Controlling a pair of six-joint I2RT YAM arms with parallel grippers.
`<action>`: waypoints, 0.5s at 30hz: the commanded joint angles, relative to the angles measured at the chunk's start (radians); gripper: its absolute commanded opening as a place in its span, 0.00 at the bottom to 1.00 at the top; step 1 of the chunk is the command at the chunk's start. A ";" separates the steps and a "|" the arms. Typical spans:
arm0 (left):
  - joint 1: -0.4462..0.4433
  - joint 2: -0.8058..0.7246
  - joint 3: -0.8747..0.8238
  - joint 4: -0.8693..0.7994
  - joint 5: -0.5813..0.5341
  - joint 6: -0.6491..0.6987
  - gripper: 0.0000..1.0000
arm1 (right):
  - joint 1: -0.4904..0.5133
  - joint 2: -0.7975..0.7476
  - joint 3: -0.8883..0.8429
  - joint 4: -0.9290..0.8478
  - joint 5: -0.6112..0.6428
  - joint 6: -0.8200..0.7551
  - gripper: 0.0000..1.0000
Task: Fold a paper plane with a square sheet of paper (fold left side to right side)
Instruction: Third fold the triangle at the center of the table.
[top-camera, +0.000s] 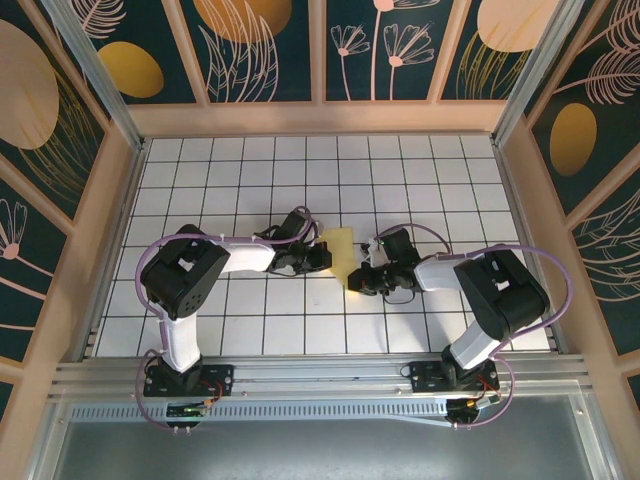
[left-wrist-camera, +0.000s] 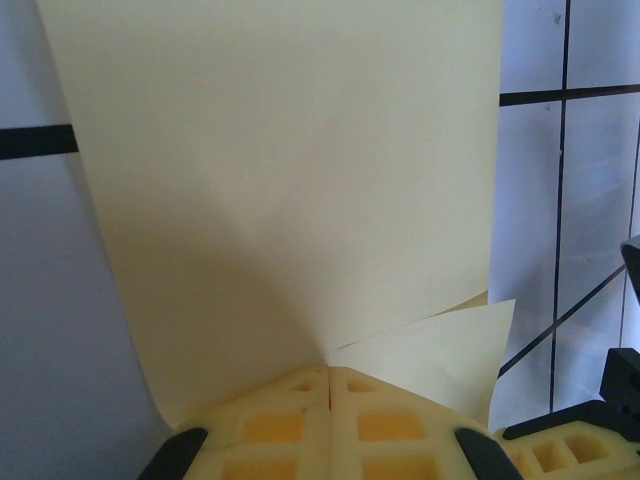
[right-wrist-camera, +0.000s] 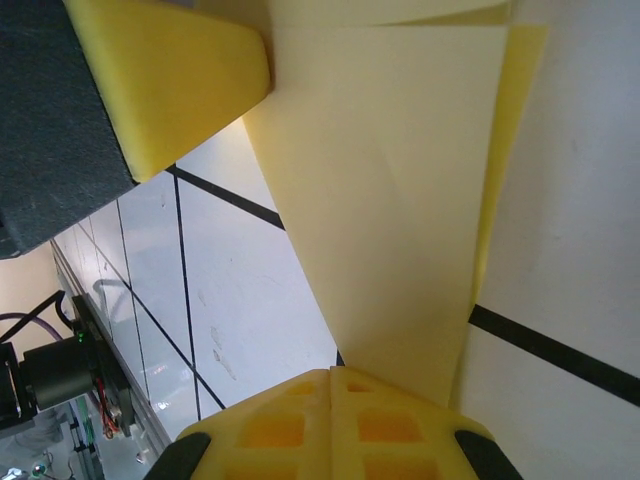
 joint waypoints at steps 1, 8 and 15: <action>0.003 0.027 -0.017 -0.112 -0.093 0.014 0.03 | 0.008 -0.006 0.002 -0.038 0.025 0.000 0.00; 0.003 0.033 -0.015 -0.112 -0.095 0.015 0.03 | 0.006 -0.025 0.035 -0.103 0.056 -0.038 0.00; 0.003 0.026 -0.010 -0.115 -0.095 0.020 0.03 | 0.009 0.014 0.018 -0.084 0.045 -0.035 0.00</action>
